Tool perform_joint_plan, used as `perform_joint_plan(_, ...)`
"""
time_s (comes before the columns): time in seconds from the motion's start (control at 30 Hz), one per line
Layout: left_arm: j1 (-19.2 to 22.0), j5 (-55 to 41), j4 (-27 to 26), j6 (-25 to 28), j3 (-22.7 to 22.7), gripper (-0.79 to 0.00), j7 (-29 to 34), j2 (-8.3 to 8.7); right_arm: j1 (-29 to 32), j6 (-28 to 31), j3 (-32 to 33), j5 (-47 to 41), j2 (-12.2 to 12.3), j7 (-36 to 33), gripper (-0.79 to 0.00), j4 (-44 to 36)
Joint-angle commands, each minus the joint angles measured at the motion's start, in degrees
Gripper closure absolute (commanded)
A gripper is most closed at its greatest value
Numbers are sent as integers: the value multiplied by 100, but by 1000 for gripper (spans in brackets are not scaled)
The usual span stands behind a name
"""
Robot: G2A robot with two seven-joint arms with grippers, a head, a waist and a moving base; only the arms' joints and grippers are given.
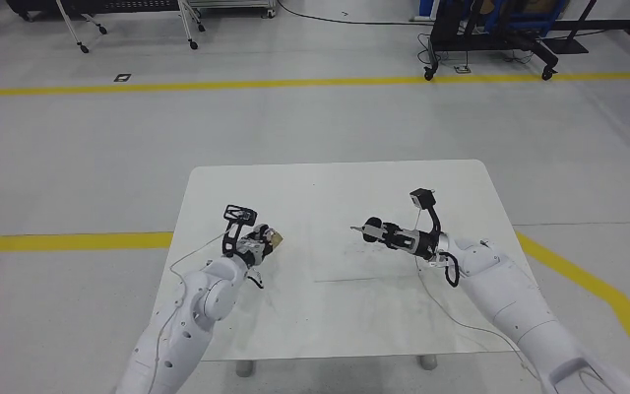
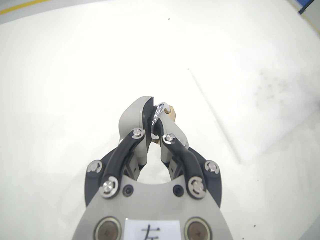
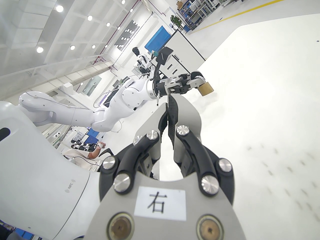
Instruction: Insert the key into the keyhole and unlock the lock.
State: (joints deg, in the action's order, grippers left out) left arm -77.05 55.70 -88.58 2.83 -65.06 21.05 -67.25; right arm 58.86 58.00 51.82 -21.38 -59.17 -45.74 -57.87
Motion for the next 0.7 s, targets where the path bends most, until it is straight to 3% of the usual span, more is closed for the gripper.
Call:
perform_joint_plan(0.0,-87,46,-70,150,-46,0,-234,13,0,0,0,0,0,0,0,0)
perform_joint_plan(0.27,-110,-125,-123,249,-31,0,-321,0,43,-208,-16,-54,-35,255,0,-161)
perform_joint_plan(0.4,52,-1447,65,713,-52,0,-333,-79,-24,-511,-172,4,-157,623,0,-259)
perform_joint_plan(0.47,210,-2713,339,1160,-94,0,-240,-142,-78,-556,-260,-76,-245,882,0,-252)
perform_joint_plan(0.53,463,-4405,876,1668,-206,0,89,-207,-110,-452,-333,-312,-331,1069,0,-214)
perform_joint_plan(0.67,1041,-6149,1856,2150,-136,0,865,-318,-190,-182,-439,-745,-460,1107,0,-70)
